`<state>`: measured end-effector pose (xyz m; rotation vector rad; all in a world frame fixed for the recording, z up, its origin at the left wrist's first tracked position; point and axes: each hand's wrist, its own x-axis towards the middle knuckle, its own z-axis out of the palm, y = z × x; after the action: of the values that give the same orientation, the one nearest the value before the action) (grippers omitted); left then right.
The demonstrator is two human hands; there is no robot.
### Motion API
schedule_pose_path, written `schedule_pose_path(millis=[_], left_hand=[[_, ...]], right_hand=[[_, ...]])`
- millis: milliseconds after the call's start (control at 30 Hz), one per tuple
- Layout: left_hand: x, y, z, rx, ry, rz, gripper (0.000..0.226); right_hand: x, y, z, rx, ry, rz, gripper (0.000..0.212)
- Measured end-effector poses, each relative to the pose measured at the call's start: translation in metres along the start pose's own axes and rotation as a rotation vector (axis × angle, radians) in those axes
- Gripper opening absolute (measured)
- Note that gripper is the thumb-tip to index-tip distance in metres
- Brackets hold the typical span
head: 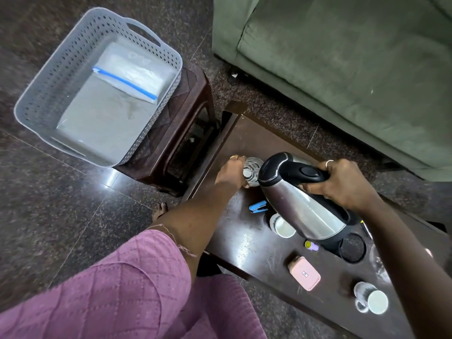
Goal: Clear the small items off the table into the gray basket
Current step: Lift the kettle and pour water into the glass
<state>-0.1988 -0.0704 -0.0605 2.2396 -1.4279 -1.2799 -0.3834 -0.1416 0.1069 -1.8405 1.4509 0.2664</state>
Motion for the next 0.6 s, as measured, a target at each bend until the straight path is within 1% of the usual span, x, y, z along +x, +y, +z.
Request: schedule_pose_path(millis=[200, 300, 467, 533, 600], left_hand=[[-0.0003, 0.0009, -0.0009, 0.014, -0.01, -0.007, 0.065], [0.0001, 0.0005, -0.0006, 0.013, -0.02, -0.027, 0.062], [-0.001, 0.0014, 0.0026, 0.021, -0.009, -0.03, 0.056], [-0.0025, 0.0008, 0.004, 0.007, -0.01, -0.048, 0.061], [-0.0031, -0.0006, 0.0048, 0.013, -0.024, -0.061, 0.079]], right_hand=[[-0.0033, 0.0047, -0.0024, 0.013, 0.012, 0.017, 0.02], [-0.0043, 0.0049, -0.0019, 0.005, 0.028, -0.002, 0.024], [-0.0063, 0.0076, -0.0016, 0.007, 0.022, -0.02, 0.021], [-0.0065, 0.0087, -0.0014, 0.015, 0.023, -0.017, 0.019], [-0.0064, 0.0094, -0.0008, 0.016, 0.021, -0.016, 0.016]])
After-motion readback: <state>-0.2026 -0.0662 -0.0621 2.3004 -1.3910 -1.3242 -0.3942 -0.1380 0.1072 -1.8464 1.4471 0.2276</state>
